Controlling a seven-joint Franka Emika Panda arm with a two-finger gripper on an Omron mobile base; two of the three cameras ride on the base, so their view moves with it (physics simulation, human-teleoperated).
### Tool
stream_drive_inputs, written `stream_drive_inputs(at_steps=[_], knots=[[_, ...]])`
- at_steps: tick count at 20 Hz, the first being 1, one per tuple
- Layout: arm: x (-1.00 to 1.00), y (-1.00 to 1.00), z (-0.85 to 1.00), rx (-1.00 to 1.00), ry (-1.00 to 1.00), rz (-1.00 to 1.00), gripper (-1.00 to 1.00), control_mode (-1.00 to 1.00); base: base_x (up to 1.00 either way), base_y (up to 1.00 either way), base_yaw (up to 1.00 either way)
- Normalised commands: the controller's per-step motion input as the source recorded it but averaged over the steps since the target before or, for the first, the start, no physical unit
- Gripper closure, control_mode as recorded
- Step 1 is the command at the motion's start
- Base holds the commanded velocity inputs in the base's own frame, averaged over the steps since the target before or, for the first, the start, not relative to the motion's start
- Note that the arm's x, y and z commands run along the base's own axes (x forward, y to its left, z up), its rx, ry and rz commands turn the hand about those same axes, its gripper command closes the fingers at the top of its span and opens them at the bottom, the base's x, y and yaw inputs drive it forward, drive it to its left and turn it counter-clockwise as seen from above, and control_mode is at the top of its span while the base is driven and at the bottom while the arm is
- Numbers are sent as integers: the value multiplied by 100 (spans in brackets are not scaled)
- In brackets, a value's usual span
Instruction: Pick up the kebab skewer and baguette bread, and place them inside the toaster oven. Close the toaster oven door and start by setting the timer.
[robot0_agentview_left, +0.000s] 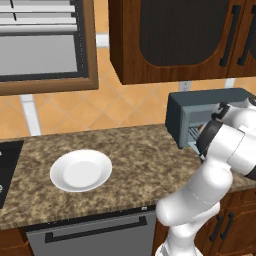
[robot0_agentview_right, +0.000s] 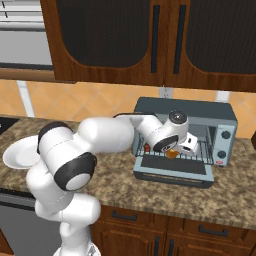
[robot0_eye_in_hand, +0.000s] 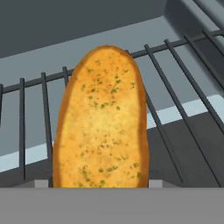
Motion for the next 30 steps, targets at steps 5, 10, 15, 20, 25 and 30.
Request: stream_drive_inputs(at_steps=[5, 10, 15, 20, 25, 30], knots=[[8, 0, -4, 0, -1, 0, 100, -100, 0, 0, 0], [7, 0, -6, 0, -2, 0, 100, -100, 0, 0, 0], [-5, 0, -19, 0, 0, 0, -100, -100, 0, 0, 0], [0, 0, -4, 0, -3, 0, -100, -100, 0, 0, 0], [-8, -3, 1, 0, -8, 0, -100, -100, 0, 0, 0], [-53, 0, 15, 0, -10, 0, -100, -100, 0, 0, 0]])
